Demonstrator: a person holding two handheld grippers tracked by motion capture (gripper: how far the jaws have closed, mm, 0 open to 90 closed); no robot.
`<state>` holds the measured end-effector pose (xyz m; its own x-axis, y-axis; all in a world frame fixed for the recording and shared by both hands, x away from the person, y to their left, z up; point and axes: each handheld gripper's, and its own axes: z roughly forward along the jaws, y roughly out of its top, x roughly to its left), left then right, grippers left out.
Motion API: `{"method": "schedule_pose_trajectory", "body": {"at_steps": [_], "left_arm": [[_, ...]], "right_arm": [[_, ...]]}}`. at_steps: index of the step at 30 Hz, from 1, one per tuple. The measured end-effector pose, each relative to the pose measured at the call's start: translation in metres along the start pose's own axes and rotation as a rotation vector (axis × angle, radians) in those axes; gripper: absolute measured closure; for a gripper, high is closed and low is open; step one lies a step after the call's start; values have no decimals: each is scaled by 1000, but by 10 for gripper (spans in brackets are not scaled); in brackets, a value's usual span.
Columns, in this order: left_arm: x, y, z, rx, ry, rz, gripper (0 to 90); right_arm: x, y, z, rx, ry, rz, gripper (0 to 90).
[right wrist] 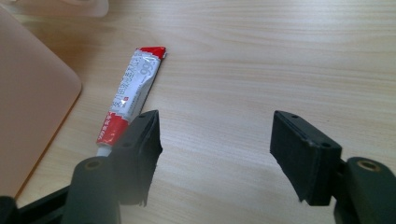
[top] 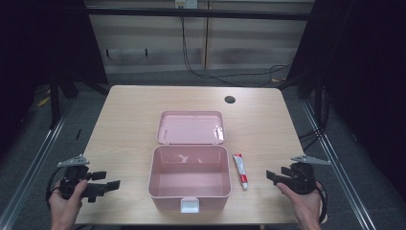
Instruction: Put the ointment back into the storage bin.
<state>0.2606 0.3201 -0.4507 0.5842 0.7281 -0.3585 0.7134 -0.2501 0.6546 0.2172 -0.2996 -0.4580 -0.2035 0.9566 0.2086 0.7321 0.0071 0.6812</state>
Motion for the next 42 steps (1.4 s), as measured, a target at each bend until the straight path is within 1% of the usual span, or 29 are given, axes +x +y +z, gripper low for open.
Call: {"method": "schedule_pose_trajectory", "body": {"at_steps": [2,3,4,8,9,10,11,13,14,15,16,17,19,20,23,24,26,29,30,31,32,33,34,36,37,38,40,41,42], "left_arm": [[0,0,0,-5,2,-7,181],[0,0,0,-5,2,-7,181],[0,0,0,-1,1,-5,181],[0,0,0,-2,-2,-2,181],[0,0,0,-1,-1,-1,181],[0,0,0,-1,-1,-3,181],[-1,0,0,-3,-1,-5,181],[0,0,0,-3,0,-4,181],[0,0,1,1,0,-1,181],[0,0,1,1,0,-1,181],[0,0,1,1,0,-5,181],[0,-1,1,3,1,-5,181],[1,-1,1,0,-1,-7,181],[1,-1,1,-3,1,-15,181],[1,-1,0,-6,1,-15,181],[0,-1,0,-4,2,-9,181],[0,-1,1,-1,-2,-6,181],[-1,0,0,-8,0,-10,181],[0,0,0,-2,0,-4,181],[0,0,0,-2,0,-4,181],[1,1,1,-4,0,-6,181],[1,1,1,-3,0,-7,181],[1,1,2,-4,-2,-5,181],[0,2,2,-5,-5,-5,181],[0,2,2,-5,-5,-5,181],[1,3,2,-3,-7,2,181],[0,4,5,0,-13,-2,181],[0,4,5,0,-13,-2,181],[1,5,6,-1,-15,-2,181]], "right_arm": [[-1,0,-1,17,12,17,340],[-1,0,-1,17,12,17,340],[-1,1,-2,29,26,26,351],[1,2,-6,1,28,18,363],[2,2,-7,-1,39,12,375],[2,2,-7,6,57,23,385],[2,2,-7,28,80,22,413],[4,3,-7,36,74,20,438],[5,5,-8,31,75,5,452],[6,5,-9,30,65,2,467],[7,7,-9,29,62,-18,492],[8,8,-10,31,61,-17,508],[9,10,-10,25,62,-18,508],[10,14,-10,27,62,-17,504],[12,17,-10,27,62,-22,491],[15,19,-9,39,61,-32,488],[17,22,-9,55,77,-44,500],[19,25,-10,59,82,-46,526],[23,28,-11,78,94,-64,529],[23,28,-11,78,94,-64,529],[24,29,-10,91,101,-71,532],[28,32,-9,96,99,-98,542],[30,35,-8,110,101,-105,554],[34,40,-7,128,122,-117,556],[34,40,-7,128,122,-117,556],[38,45,-8,146,132,-124,553],[42,49,-8,186,127,-137,556],[42,49,-8,186,127,-137,556],[44,51,-7,206,123,-133,559]]}}
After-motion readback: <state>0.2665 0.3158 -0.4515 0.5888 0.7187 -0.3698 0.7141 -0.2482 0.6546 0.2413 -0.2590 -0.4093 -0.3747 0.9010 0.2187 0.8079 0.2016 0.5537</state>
